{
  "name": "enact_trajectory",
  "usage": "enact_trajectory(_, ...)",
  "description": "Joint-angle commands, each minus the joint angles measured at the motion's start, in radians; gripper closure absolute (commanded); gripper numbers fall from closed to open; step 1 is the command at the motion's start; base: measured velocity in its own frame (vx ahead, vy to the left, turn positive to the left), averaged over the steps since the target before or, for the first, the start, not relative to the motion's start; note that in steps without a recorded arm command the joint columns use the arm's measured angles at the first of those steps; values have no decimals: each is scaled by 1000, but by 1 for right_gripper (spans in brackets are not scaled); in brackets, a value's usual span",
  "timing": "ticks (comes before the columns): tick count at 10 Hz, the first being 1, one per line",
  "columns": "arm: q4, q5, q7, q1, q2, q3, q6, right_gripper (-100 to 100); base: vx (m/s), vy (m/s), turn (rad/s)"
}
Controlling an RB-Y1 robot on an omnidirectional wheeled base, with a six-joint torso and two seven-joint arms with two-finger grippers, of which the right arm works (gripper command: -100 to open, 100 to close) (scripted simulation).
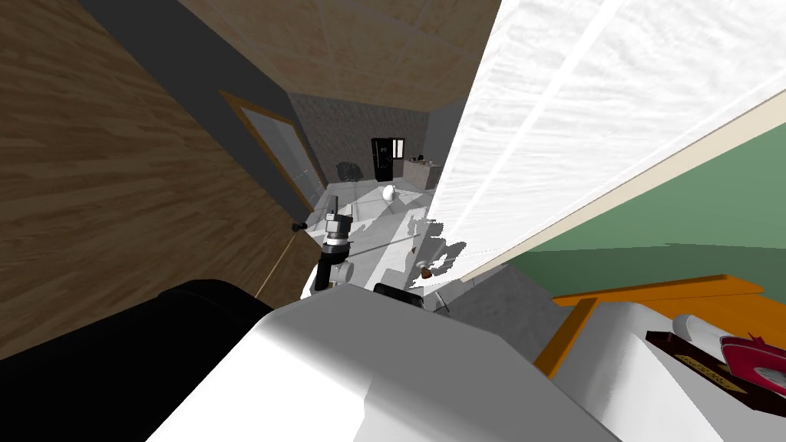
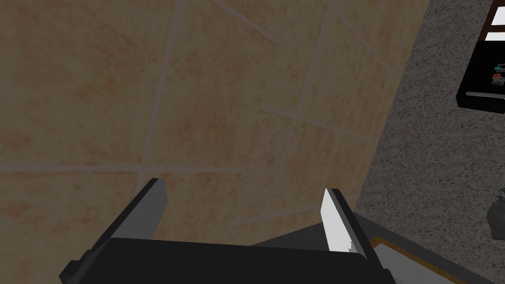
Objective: Push the door open
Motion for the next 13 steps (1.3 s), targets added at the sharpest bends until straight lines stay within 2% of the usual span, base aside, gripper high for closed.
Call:
enact_trajectory(1, -35, 18, 22, 40, 28, 10, 7, -100, 143, -89, -40)
enact_trajectory(2, -55, 25, 29, 56, 39, 15, 14, -100, 130, -101, -49)
enact_trajectory(3, -90, 37, 40, 86, 58, 24, 26, -100, 116, -76, -10)
enact_trajectory(4, -90, 37, 40, 86, 58, 24, 26, -100, 94, -49, -22)
enact_trajectory(6, -120, 48, 49, 112, 75, 32, 36, -100, 60, -51, -18)
enact_trajectory(8, -166, 65, 63, 151, 100, 43, 51, -100, 70, -55, -8)
enact_trajectory(9, -156, 61, 57, 141, 93, 41, 49, -100, 38, -27, -2)
enact_trajectory(10, -156, 61, 57, 141, 93, 41, 49, 100, -8, 4, 6)
enact_trajectory(13, -156, 61, 57, 141, 93, 41, 49, 100, -11, 9, -1)
